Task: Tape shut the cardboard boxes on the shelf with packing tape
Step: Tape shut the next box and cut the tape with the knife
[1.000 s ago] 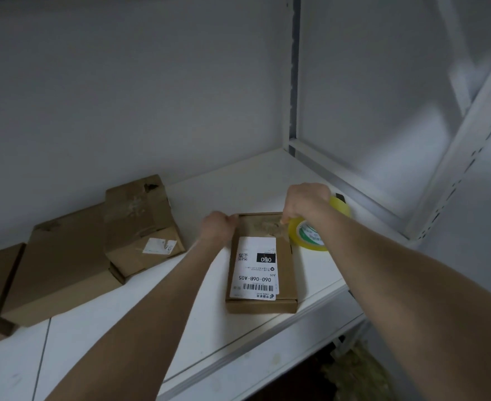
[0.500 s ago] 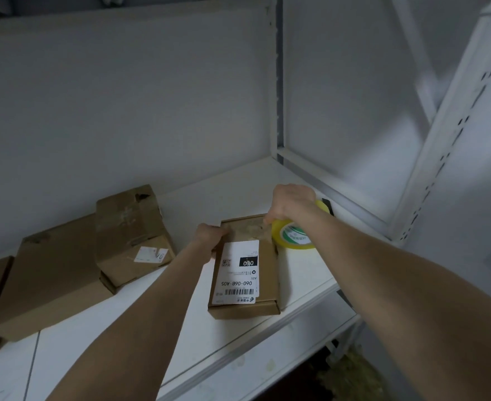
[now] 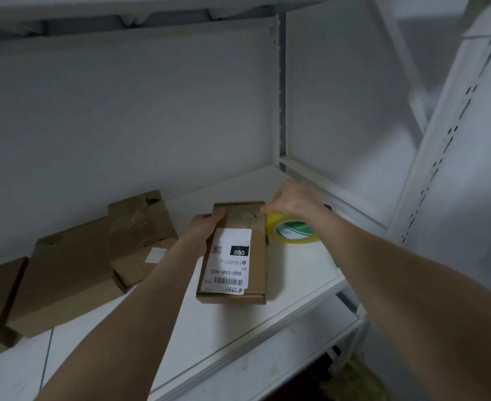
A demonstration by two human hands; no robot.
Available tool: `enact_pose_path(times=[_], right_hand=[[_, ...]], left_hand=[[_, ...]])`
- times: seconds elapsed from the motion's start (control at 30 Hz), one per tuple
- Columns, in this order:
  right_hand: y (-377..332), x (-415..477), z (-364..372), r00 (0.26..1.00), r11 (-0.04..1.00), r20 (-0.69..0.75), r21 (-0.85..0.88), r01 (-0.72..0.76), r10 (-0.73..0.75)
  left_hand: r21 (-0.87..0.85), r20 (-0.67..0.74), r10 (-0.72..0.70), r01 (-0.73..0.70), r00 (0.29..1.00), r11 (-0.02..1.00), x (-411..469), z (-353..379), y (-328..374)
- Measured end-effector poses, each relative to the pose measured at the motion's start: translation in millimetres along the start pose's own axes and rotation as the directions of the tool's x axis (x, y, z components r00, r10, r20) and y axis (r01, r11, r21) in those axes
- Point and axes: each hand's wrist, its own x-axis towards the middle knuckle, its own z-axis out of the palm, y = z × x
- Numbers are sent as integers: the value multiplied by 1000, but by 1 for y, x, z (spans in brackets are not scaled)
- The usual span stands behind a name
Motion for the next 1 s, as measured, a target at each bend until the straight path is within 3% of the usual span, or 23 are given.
enact_pose_path(times=[0.13,0.23,0.33,0.43,0.6,0.87,1.0], right_hand=[[-1,-6,-2,999,994,-19,102,48,-46],[1,-7,-6,995,976,-18,194,99,-98],[9,-8,-16,983,961,78,237,142,-164],[17,-9,-20,966,939,199,333,93,-166],[19,-15,-25,991,819,65,571,59,-116],[22,-17,-38,986,936,83,335,109,-145],[27,-22,-34,989,930,69,354,101,-134]], left_hand=[[187,-57,59,-48,997,981,-7,-5,11],[226,-106,107,-81,989,971,-9,-10,19],[218,-150,139,-104,979,970,-11,-16,31],[240,-147,153,-115,977,964,-16,-24,39],[291,-170,137,-83,976,953,-30,-27,49],[252,-152,81,-40,985,967,-33,-23,47],[113,-76,-9,18,997,993,-29,-16,39]])
